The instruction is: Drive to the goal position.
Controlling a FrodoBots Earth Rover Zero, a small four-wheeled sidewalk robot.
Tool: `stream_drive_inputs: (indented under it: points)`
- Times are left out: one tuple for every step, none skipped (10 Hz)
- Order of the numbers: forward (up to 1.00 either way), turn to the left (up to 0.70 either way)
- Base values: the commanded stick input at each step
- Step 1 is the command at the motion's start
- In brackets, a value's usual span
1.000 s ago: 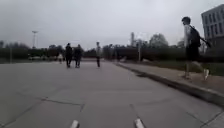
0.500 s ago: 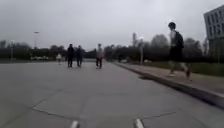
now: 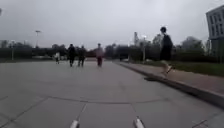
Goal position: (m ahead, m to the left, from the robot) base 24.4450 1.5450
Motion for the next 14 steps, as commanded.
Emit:
stream_drive_inputs:
  points:
    - [0.70,-0.35]
    - [0.70,-0.35]
    - [0.70,-0.35]
    - [0.70,-0.35]
    - [0.70,-0.34]
    - [0.70,-0.14]
    - [0.70,-0.05]
    - [0.70,-0.04]
    - [0.70,-0.04]
    - [0.70,-0.04]
    - [0.70,-0.04]
    - [0.70,-0.04]
    - [0.70,-0.04]
    - [0.70,-0.04]
